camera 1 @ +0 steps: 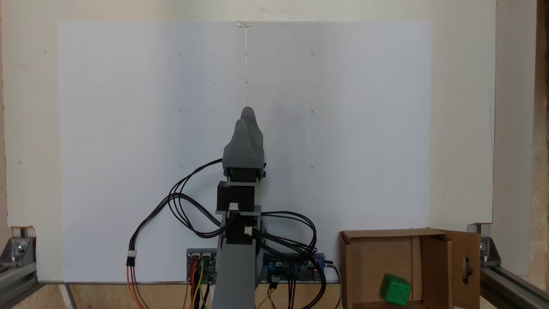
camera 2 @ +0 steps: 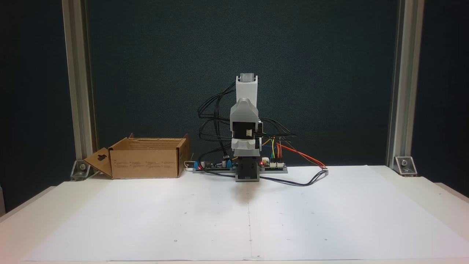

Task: Grasp a green dice and put it in the bin.

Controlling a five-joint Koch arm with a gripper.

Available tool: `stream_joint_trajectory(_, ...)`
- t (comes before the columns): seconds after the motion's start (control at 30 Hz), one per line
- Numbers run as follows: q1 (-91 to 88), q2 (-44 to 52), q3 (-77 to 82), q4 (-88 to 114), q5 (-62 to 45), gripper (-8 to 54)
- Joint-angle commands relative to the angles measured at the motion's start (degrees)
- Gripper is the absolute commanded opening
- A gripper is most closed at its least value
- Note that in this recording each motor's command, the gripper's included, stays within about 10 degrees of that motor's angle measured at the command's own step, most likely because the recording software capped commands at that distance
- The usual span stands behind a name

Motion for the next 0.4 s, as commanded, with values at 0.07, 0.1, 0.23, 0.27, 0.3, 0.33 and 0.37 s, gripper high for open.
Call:
stream_joint_trajectory(0.07, -0.35, 6.15, 2.99, -3.52, 2.11, 44.5)
stream_joint_trajectory(0.1, -0.35, 6.15, 2.99, -3.52, 2.11, 44.5)
stream_joint_trajectory(0.23, -0.44, 6.15, 2.99, -3.60, 2.20, 44.5)
stream_joint_trajectory(0.27, -0.44, 6.15, 2.99, -3.52, 2.20, 44.5)
stream_joint_trajectory(0.3, -0.44, 6.15, 2.99, -3.60, 2.20, 44.5)
stream_joint_trajectory(0.33, -0.44, 6.15, 2.99, -3.60, 2.20, 44.5)
stream_joint_trajectory(0.37, -0.44, 6.15, 2.99, -3.60, 2.20, 44.5)
